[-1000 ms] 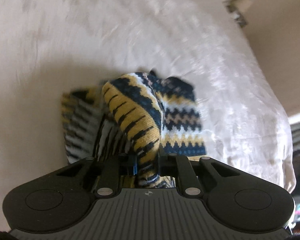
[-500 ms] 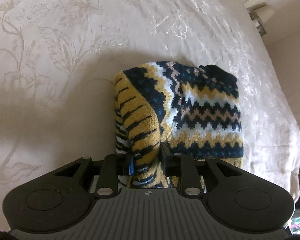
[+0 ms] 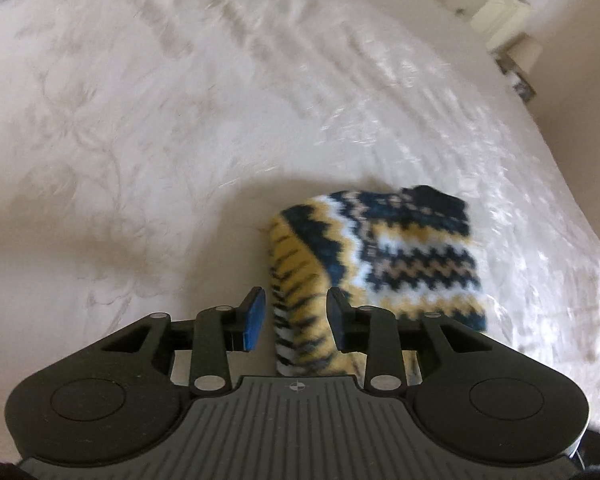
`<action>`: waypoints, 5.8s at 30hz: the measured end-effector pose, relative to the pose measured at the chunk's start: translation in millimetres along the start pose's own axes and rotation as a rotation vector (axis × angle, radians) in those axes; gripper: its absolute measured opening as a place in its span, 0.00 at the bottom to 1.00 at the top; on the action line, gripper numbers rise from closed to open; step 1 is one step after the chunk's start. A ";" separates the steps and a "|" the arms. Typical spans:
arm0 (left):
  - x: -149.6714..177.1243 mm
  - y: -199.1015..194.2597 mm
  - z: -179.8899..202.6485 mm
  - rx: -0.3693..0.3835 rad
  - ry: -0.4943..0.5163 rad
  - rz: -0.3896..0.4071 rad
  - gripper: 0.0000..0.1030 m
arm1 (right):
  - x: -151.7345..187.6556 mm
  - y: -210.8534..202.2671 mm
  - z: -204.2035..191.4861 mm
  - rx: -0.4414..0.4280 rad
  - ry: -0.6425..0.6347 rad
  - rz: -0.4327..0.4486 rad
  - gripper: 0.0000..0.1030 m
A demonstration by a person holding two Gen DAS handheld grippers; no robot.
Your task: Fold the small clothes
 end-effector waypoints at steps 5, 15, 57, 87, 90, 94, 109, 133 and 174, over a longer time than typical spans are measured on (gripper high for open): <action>18.1 -10.3 22.6 0.042 0.041 0.009 0.32 | -27.0 6.8 28.1 0.026 0.079 0.047 0.62; 48.0 7.3 27.6 0.026 0.032 -0.041 0.38 | -78.8 48.5 64.6 0.007 0.160 0.098 0.63; 77.6 73.0 8.6 0.242 -0.255 -0.250 0.82 | -14.6 101.2 159.7 -0.164 0.631 -0.073 0.90; 266.6 -5.1 159.3 0.103 -0.157 -0.242 0.48 | 110.7 -82.6 160.4 -0.018 0.442 -0.159 0.60; 277.1 -21.8 151.7 0.031 -0.208 -0.178 0.48 | 116.4 -95.3 158.5 -0.007 0.420 -0.122 0.74; 290.7 -60.5 143.8 -0.059 -0.203 -0.112 0.48 | 124.3 -110.2 154.3 0.001 0.369 -0.091 0.83; 227.7 -107.5 199.8 -0.068 0.093 0.097 0.69 | 133.4 -126.1 138.8 0.055 0.336 -0.039 1.00; 221.2 -16.5 130.3 -0.159 0.097 -0.114 0.88 | 108.4 -37.8 166.4 0.290 0.310 -0.195 1.00; 253.4 -151.1 156.1 -0.190 0.131 0.191 0.91 | 140.0 -165.9 84.4 0.240 0.208 0.101 1.00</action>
Point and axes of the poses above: each gripper's, at about its wrist camera, not at the fingertips, and y roughly the way its jaws point, z to its right, x to its underside, the point moved 2 cm from there along y, roughly the way its jaws point, and after that the axes turned 7 degrees about z, right-handed, at the moved point
